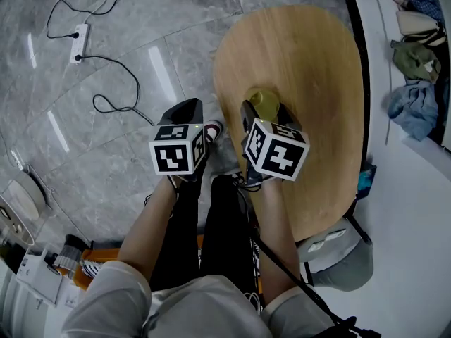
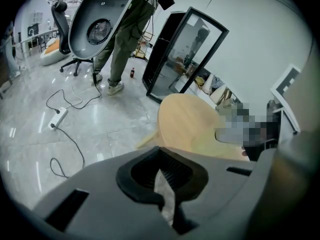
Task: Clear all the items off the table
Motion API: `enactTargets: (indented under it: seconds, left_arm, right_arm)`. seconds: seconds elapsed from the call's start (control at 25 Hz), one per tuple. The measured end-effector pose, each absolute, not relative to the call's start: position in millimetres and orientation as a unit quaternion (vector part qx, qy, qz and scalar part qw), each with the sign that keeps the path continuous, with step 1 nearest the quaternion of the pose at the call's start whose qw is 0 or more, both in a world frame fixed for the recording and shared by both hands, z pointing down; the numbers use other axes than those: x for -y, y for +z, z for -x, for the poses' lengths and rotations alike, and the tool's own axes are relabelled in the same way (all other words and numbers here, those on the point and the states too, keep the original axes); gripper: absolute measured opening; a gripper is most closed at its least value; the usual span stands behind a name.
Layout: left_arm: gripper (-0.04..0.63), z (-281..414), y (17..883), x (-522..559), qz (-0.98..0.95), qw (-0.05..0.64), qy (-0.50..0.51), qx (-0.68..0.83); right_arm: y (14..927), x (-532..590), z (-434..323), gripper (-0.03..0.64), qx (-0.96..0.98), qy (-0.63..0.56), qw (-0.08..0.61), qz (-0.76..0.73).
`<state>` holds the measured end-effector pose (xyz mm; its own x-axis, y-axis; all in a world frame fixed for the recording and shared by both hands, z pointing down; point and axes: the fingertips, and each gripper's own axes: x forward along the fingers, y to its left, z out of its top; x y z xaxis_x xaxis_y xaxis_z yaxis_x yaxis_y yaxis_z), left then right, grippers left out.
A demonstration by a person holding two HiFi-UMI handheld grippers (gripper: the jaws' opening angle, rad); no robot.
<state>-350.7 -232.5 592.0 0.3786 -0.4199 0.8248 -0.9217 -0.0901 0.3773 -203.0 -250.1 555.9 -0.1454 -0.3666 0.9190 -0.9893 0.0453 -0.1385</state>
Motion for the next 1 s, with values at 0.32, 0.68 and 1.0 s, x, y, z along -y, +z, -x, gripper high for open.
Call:
enactTargets:
  seconds: [0.32, 0.68, 1.0]
  left_arm:
    - [0.003, 341.2, 592.6, 233.9, -0.699, 0.454, 0.285, 0.473]
    - [0.003, 290.5, 586.8, 232.6, -0.735, 0.425, 0.314, 0.426]
    - [0.003, 188.3, 575.8, 205.5, -0.783, 0.382, 0.355, 0.339]
  right_arm:
    - [551.9, 241.2, 187.1, 0.348, 0.621, 0.431, 0.343, -0.558]
    - [542.3, 214.7, 129.4, 0.348, 0.582, 0.452, 0.296, -0.608]
    - [528.1, 155.6, 37.4, 0.348, 0.515, 0.476, 0.236, -0.673]
